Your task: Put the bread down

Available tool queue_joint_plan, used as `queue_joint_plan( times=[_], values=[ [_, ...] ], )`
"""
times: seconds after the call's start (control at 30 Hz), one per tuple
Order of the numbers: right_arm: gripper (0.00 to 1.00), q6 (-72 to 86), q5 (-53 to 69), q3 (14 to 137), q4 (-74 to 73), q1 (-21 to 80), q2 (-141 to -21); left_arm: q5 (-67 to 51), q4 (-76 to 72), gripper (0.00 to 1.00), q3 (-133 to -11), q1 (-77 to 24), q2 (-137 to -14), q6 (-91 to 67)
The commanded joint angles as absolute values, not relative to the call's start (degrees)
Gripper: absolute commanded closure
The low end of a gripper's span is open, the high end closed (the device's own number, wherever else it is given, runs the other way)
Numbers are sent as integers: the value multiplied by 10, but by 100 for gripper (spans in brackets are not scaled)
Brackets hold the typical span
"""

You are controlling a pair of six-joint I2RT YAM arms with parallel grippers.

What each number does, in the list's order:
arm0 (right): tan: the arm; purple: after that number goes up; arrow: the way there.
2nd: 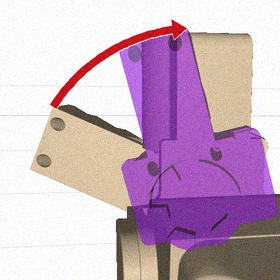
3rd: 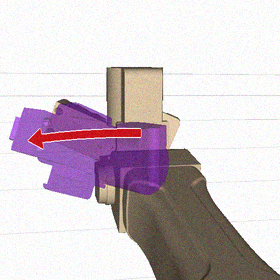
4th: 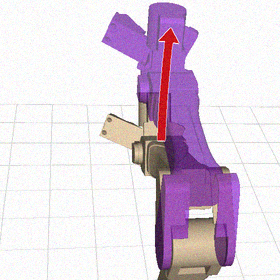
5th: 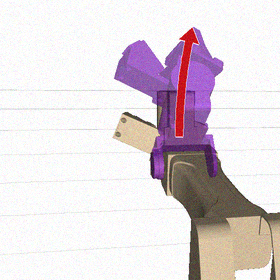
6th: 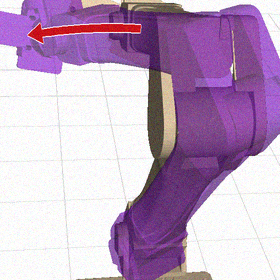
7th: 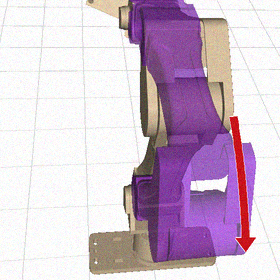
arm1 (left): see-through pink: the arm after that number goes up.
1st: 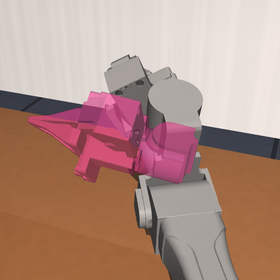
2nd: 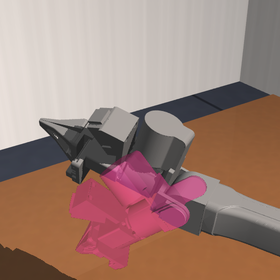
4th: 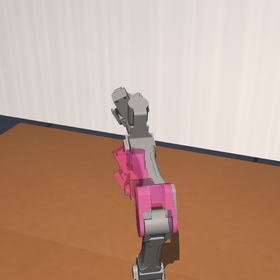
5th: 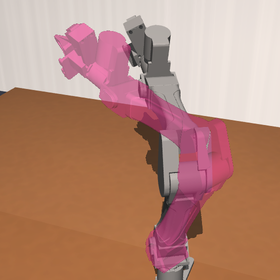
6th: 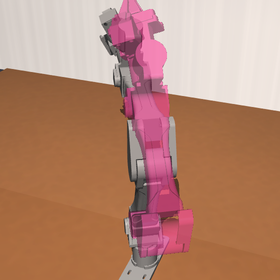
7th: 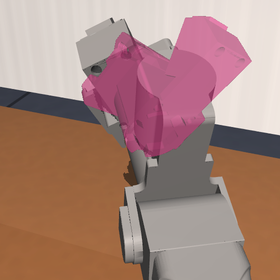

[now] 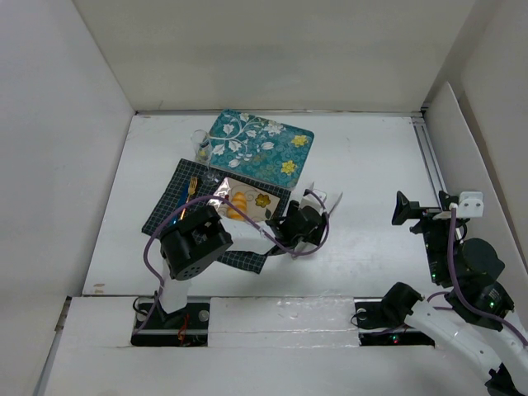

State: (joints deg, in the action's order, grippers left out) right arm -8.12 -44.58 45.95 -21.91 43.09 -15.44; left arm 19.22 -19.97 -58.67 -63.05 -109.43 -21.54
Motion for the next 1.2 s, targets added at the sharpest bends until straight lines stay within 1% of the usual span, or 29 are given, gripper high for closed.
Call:
queue_joint_plan(
  times=[0.0, 0.23, 0.4, 0.43, 0.47, 0.5, 0.53, 0.57, 0.8, 0.93, 1.17],
  values=[
    [0, -83, -449, 462, -207, 427, -152, 191, -229, 35, -572, -635, -1094, -234],
    [0, -83, -448, 463, -207, 427, -152, 192, -222, 32, -578, -635, -1094, -230],
    [0, -79, -455, 463, -209, 427, -153, 229, -184, 24, -606, -646, -1089, -228],
    [0, -78, -456, 463, -208, 427, -154, 230, -179, 22, -609, -646, -1087, -228],
    [0, -78, -457, 461, -208, 427, -154, 230, -174, 18, -614, -646, -1086, -228],
    [0, -78, -456, 462, -208, 427, -155, 229, -164, 10, -616, -646, -1082, -228],
    [0, -78, -455, 464, -208, 427, -155, 233, -161, 6, -618, -646, -1080, -229],
    [0, -78, -455, 465, -209, 427, -155, 235, -156, 4, -619, -646, -1078, -229],
    [0, -77, -456, 464, -210, 427, -152, 245, -135, 3, -620, -651, -1050, -232],
    [0, -77, -456, 463, -208, 427, -154, 277, -87, 2, -650, -663, -1042, -226],
    [0, -72, -458, 470, -216, 427, -164, 274, -47, 1, -686, -669, -1006, -215]
  ],
)
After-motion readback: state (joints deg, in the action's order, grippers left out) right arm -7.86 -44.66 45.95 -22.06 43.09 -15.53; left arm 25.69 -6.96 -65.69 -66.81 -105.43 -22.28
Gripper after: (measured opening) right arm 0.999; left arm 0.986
